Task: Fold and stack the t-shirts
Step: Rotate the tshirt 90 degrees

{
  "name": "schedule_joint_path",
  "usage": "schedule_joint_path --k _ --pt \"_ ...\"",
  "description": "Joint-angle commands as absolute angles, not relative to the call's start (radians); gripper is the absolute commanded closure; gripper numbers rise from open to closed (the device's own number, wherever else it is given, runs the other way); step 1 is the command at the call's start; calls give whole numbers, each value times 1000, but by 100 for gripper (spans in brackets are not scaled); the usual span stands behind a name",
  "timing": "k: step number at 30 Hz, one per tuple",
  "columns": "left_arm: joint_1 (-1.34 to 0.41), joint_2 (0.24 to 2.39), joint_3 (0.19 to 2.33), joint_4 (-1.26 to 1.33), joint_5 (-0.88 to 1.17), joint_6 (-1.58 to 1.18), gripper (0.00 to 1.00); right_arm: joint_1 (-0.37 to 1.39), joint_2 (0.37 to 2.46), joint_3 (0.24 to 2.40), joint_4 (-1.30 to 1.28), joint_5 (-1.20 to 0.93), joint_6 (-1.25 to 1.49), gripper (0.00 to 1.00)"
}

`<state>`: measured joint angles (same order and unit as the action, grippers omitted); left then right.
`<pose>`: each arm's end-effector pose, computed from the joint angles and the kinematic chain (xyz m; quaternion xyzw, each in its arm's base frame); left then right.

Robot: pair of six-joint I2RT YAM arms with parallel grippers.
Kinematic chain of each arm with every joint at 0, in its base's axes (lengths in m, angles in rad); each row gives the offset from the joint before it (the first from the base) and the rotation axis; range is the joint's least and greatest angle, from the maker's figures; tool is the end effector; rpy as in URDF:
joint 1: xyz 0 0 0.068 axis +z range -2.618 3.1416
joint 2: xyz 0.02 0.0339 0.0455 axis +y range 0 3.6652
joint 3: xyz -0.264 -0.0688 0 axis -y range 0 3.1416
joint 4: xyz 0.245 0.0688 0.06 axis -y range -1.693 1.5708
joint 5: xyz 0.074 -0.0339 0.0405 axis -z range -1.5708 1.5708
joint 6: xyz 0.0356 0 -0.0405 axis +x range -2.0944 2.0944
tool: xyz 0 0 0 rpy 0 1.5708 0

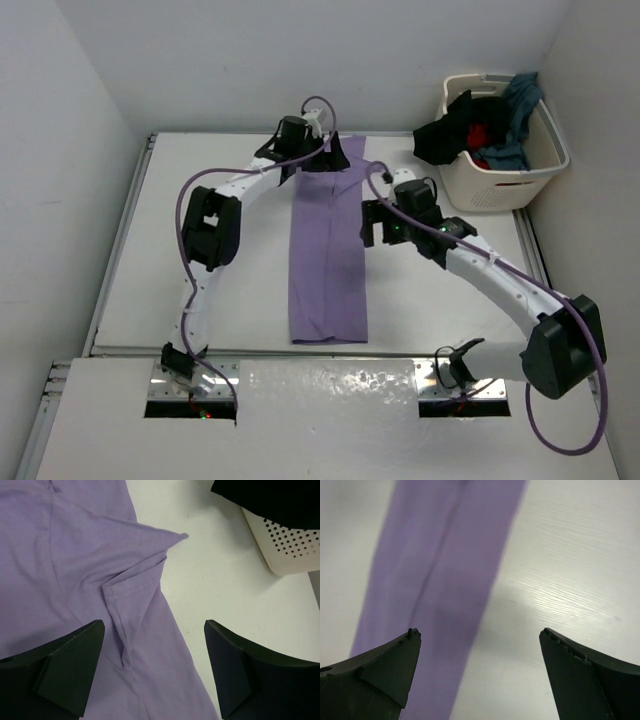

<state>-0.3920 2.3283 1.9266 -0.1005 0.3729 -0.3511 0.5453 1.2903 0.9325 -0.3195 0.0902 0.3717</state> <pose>0.4980 -0.2199 0.2132 0.1117 0.8436 -0.3303 0.4083 0.2434 0.1439 0.2690 -0.0587 0.8992 0.1546 0.4050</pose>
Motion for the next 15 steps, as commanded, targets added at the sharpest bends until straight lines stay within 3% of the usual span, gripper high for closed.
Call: schedule_joint_path --k 1,8,10,15 --pt "-429 2377 2023 -164 344 -286 21 421 1285 905 -350 123 437 1" --pt "-451 2445 2133 -279 279 -258 29 316 1336 921 -376 97 410 1" --pt "-451 2384 2050 -272 275 -258 26 316 1327 898 -379 71 384 1" --pt "-486 1911 1504 -166 103 -299 13 377 1204 715 -364 -72 350 1"
